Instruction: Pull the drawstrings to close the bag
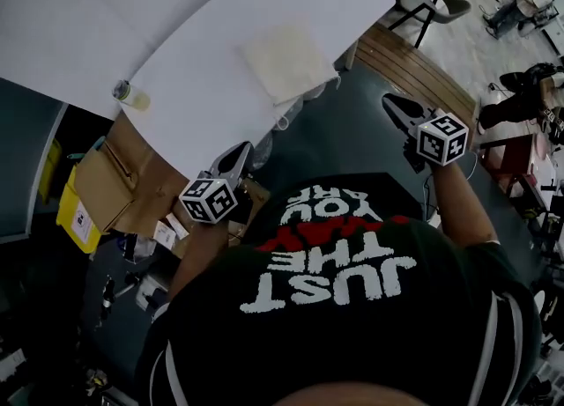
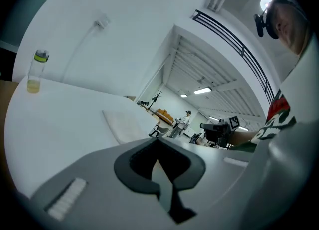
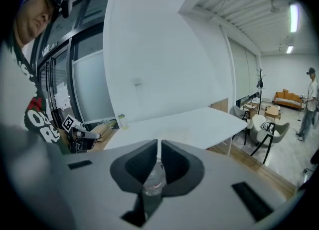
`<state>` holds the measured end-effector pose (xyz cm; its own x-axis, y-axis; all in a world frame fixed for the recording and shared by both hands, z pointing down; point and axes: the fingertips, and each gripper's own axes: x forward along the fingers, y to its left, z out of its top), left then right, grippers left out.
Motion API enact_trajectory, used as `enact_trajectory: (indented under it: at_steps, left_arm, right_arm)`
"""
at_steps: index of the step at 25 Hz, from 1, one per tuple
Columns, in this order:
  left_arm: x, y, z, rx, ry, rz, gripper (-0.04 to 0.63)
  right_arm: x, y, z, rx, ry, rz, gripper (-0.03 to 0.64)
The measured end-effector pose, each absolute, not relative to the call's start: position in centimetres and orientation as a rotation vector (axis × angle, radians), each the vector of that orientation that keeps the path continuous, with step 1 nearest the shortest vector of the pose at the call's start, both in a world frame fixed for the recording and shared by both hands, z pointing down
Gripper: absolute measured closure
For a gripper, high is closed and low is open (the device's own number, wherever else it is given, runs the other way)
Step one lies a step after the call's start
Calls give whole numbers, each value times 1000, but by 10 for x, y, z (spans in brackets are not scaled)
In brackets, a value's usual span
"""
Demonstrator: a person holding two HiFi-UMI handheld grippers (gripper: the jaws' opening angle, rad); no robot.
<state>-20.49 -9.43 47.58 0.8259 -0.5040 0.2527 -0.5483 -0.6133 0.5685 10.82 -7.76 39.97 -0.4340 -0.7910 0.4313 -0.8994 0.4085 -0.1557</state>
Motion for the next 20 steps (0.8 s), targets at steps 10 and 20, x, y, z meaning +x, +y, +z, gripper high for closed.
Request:
enact_trajectory:
  at_steps: [10, 20]
  left_arm:
    - [-165, -119, 536, 2204, -918, 199, 595]
    - [-120, -130, 650, 1773, -1141, 173, 582]
  right_arm:
    - [140, -173, 465, 1195, -2423, 601, 609]
    - [182, -231, 553, 863, -2459, 643, 608]
